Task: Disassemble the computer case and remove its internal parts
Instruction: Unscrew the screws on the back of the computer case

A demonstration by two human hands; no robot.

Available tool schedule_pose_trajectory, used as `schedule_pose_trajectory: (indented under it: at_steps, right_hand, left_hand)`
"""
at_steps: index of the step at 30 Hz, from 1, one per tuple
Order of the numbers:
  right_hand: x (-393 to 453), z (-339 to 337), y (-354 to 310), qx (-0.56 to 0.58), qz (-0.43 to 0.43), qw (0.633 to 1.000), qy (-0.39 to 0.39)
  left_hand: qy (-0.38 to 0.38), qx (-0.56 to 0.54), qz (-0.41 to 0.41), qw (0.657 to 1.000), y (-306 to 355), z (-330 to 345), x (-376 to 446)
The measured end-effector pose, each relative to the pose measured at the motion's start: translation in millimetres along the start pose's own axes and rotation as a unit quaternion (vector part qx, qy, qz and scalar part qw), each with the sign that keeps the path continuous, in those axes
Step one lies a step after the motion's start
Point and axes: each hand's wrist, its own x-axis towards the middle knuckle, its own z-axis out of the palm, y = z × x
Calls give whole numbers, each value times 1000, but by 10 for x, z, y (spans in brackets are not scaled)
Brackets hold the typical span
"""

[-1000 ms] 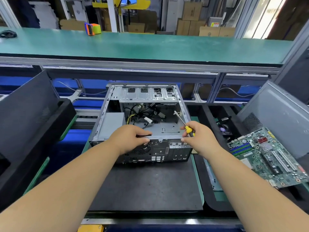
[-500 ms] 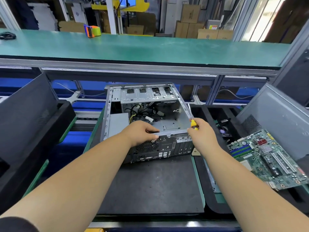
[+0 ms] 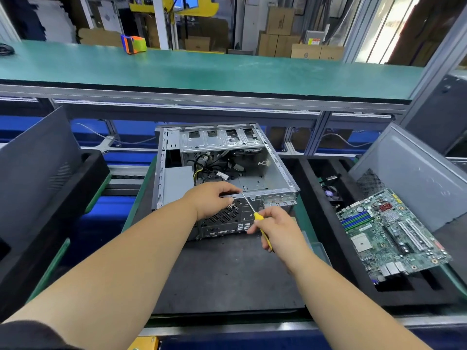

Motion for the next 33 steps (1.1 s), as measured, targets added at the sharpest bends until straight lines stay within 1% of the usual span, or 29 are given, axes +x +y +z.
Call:
schedule_pose_trajectory:
  at_steps: [3, 7, 11, 21, 28, 33]
  right_hand:
    - [-37, 12, 47, -3, 30, 1000, -3]
    - [-71, 38, 102, -8, 44, 999, -3]
    - [-86, 84, 105, 12, 44, 999, 4]
    - [-95, 103, 106, 25, 43, 999, 9]
    - [-72, 149, 127, 98, 55, 994, 8]
    - [-44, 153, 135, 126, 78, 989, 6]
  left_hand:
    - [12, 16, 6, 1000, 11, 13, -39]
    - [14, 20, 11, 1000, 20, 27, -51]
    - [10, 40, 15, 999, 9, 32, -42]
    - [35, 78, 6, 996, -27, 97, 6]
    - [55, 105, 11, 993, -54, 131, 39]
    - [63, 100, 7, 993, -59, 143, 48]
